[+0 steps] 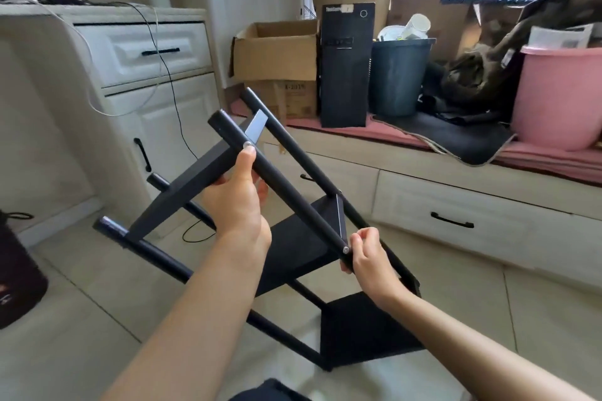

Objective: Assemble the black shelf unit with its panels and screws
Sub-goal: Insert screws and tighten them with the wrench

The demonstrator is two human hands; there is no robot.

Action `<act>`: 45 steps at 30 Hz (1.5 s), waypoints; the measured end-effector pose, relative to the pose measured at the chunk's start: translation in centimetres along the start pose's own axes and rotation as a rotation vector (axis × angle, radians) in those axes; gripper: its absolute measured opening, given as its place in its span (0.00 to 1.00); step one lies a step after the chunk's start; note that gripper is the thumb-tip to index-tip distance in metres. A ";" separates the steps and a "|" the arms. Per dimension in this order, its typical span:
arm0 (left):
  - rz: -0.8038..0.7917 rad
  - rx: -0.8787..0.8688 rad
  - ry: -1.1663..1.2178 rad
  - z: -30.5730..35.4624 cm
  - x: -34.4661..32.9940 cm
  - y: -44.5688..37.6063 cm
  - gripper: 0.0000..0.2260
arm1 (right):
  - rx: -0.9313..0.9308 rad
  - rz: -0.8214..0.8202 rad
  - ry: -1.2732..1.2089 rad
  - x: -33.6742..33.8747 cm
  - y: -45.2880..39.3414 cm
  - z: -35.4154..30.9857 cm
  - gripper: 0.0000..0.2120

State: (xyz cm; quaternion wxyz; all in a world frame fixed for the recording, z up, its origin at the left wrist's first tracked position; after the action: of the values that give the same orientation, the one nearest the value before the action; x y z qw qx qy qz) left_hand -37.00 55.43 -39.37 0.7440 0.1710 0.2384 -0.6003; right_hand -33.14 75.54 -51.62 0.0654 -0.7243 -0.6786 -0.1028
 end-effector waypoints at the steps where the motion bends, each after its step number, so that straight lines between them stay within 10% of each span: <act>1: 0.013 0.000 0.010 0.1 0.7 -0.2 0.21 | 0.000 -0.010 0.011 -0.3 -0.3 0.0 0.09; 29: 0.330 0.470 0.504 -15.9 19.6 1.3 0.12 | -0.096 -0.058 0.403 -2.1 -6.8 9.1 0.07; 45: 0.207 0.572 0.551 -17.9 23.4 3.6 0.12 | -0.162 -0.139 0.623 -3.2 -6.1 10.3 0.08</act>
State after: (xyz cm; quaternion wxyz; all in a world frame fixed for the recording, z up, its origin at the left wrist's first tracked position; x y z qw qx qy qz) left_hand -32.33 46.93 -67.40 0.6312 0.5487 0.2337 -0.4959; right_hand -38.77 75.33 -62.67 0.2048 -0.6130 -0.6633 -0.3773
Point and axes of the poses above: each hand's wrist, its own y-axis away from the middle knuckle, its own x-axis out of the back of the hand, z = x × y, the point moved 4 cm from there along -y, towards the middle knuckle, and after that the axes turned 13 degrees about -z, right-handed, at the moved point
